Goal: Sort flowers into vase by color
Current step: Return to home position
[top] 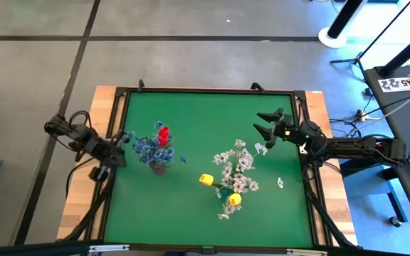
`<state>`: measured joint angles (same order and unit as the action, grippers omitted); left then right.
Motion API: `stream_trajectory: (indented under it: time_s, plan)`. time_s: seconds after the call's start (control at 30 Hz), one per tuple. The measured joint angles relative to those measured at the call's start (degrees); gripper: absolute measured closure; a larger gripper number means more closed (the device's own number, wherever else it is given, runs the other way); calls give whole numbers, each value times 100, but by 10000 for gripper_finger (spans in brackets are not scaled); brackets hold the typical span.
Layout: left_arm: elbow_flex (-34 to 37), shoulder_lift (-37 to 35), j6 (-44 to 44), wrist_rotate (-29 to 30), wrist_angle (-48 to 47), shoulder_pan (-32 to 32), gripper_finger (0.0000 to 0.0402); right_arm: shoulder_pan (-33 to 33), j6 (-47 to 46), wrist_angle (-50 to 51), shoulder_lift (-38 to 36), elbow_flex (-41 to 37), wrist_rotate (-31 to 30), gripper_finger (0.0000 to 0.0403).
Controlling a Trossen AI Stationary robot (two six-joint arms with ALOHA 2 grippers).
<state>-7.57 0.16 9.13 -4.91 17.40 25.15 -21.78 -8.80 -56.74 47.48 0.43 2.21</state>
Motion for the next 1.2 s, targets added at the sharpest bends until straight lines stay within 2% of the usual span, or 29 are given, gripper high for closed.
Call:
stream_trajectory:
  time_s: [0.13,0.2,0.23,0.37,0.53,0.7,0.8,1.0,1.1,1.2]
  plan:
    - [0,3,-424,-1370,-385,3,400,0,2,248,0,0,189,127]
    - [0,4,-829,-1467,-869,1,400,0,2,344,1,0,197,127]
    - [0,4,-1052,-1304,-1151,1,400,0,2,372,2,0,194,127]
    - [0,34,-1841,-48,-2098,-4,400,0,8,412,0,0,200,127]
    - [2,59,-2062,140,-2400,12,400,0,23,414,0,0,289,127]
    - [2,59,-2083,1120,-2786,10,400,0,115,390,0,0,291,127]
    - [2,61,-2107,1184,-2971,10,400,0,193,394,-51,0,366,127]
    - [7,46,-2071,1140,-2979,12,400,0,59,781,-446,0,880,133]
    - [7,46,-2067,1141,-2983,12,400,4,-24,1152,-902,0,846,166]
    - [7,46,-2073,1143,-3035,12,400,7,31,1926,-1553,0,843,231]
